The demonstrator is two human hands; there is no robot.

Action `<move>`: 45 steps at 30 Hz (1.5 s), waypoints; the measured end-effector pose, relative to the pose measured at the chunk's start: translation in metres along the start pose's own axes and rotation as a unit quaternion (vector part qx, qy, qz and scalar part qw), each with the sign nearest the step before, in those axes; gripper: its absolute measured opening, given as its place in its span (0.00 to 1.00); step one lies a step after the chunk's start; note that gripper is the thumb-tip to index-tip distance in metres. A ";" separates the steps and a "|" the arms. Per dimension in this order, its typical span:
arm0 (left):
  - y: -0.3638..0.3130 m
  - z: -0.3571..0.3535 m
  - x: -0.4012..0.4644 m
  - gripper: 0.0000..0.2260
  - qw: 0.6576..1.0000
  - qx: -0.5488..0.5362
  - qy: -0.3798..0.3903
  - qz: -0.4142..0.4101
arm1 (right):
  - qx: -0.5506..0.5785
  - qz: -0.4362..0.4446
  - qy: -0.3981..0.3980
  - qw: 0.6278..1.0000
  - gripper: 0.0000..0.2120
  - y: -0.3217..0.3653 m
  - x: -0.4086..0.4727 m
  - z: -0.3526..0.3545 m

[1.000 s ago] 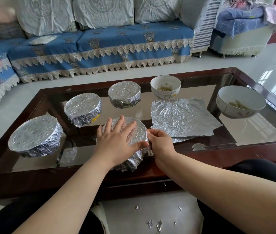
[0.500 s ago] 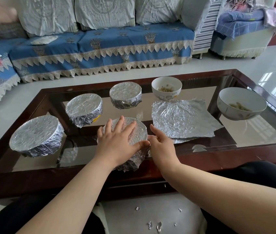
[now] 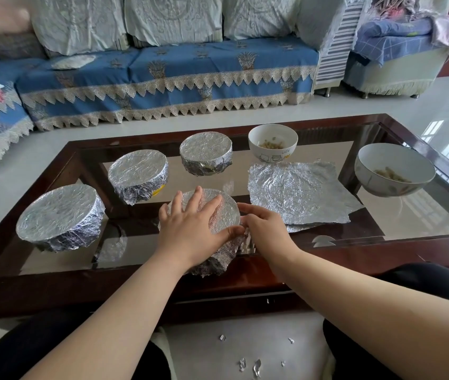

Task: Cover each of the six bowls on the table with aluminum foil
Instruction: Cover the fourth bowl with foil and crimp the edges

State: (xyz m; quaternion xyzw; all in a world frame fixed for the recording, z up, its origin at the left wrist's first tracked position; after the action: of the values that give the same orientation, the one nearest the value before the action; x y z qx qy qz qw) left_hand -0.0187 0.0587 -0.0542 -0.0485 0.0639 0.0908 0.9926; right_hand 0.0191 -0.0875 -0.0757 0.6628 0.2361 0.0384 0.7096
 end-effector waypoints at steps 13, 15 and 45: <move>0.003 0.001 0.003 0.51 1.000 -0.004 0.006 0.021 | 0.152 -0.023 -0.025 0.988 0.13 -0.022 -0.005 -0.002; 0.003 0.002 0.004 0.49 1.000 -0.004 0.007 0.025 | 0.153 -0.008 -0.012 0.988 0.14 -0.020 -0.006 -0.004; 0.014 0.005 0.009 0.49 0.997 -0.002 0.059 -0.053 | 0.034 0.071 -0.015 0.997 0.17 -0.015 0.028 -0.008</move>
State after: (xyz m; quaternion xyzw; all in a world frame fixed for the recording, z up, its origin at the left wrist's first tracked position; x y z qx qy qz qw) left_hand -0.0123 0.0744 -0.0512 -0.0590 0.1193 0.0353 0.9905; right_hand 0.0372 -0.0715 -0.0987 0.7021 0.1783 0.0706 0.6858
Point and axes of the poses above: each hand's wrist, its own x-axis towards the middle knuckle, its own z-axis out of the back of the hand, y = z × x, the point moved 6 cm from there along x, towards the middle knuckle, and after that the axes turned 6 degrees about y, right-handed, at the moved point
